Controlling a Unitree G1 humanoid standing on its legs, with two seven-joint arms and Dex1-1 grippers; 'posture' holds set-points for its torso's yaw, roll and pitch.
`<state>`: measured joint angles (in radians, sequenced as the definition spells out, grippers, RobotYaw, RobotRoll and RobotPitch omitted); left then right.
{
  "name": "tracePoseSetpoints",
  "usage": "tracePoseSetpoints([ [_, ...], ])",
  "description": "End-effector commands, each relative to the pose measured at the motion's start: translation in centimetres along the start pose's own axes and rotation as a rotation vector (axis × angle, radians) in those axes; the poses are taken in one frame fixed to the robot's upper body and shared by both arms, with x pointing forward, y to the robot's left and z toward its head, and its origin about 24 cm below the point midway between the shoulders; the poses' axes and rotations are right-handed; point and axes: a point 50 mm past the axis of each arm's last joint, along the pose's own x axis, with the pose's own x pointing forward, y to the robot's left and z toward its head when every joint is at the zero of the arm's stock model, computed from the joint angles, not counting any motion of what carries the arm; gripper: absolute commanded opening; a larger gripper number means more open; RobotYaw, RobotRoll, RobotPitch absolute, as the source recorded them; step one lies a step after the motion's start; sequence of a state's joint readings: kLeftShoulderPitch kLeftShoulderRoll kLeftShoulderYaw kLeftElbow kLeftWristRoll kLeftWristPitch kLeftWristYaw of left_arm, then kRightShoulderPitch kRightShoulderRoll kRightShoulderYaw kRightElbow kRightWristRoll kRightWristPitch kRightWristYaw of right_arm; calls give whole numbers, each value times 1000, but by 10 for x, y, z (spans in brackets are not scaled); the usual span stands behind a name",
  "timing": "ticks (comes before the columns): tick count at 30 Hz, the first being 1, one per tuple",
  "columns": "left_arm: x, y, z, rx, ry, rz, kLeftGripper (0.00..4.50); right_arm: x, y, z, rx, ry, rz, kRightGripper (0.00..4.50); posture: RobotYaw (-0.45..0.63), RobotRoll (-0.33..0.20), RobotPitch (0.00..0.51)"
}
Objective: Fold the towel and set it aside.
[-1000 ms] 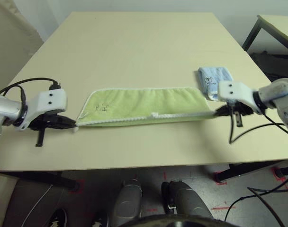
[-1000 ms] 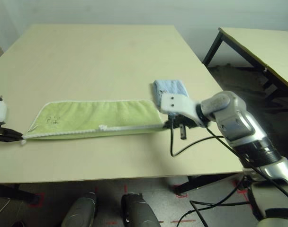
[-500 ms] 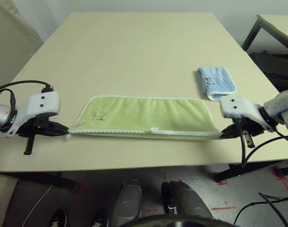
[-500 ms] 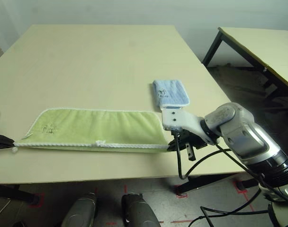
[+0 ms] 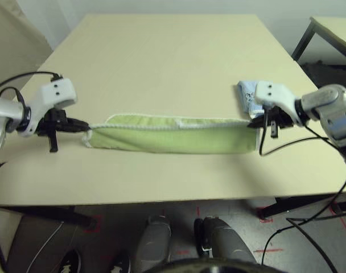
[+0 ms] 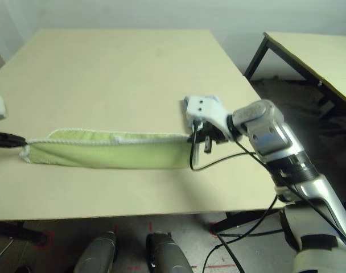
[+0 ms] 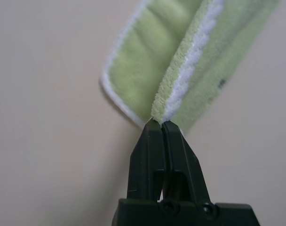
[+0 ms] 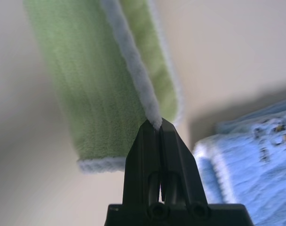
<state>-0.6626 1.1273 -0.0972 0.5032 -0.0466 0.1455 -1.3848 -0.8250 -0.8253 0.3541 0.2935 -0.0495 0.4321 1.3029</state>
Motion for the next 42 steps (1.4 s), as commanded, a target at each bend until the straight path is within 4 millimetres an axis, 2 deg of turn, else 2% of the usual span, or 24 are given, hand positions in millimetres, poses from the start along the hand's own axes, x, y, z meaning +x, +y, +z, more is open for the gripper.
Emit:
tracePoseSetpoints([
  [1,8,6,-8,11,47,2,39,3,-7,-6,2,24,-31,0,114,0,116],
  [7,17,13,-14,32,56,15,39,2,-8,-11,-1,42,-29,0,104,0,113],
  [12,16,3,-10,-28,-39,-91,39,-10,8,-10,15,24,79,0,92,0,112],
  [18,0,-46,-19,-94,69,-387,39,-28,55,-7,59,46,400,0,91,0,113],
  [25,-21,-86,-12,-127,167,-589,39,-38,77,-9,77,120,540,0,121,0,122],
  [30,-30,-103,-8,-164,206,-697,39,-49,94,-16,117,182,647,0,132,0,122],
  [35,-31,-106,-8,-174,184,-690,39,-51,97,-19,126,205,666,0,135,0,125],
  [40,-34,-89,-12,-162,162,-568,39,-43,80,-6,118,97,579,0,132,0,124],
  [42,-36,-75,-17,-140,169,-484,39,-38,69,1,115,45,511,0,128,0,123],
])
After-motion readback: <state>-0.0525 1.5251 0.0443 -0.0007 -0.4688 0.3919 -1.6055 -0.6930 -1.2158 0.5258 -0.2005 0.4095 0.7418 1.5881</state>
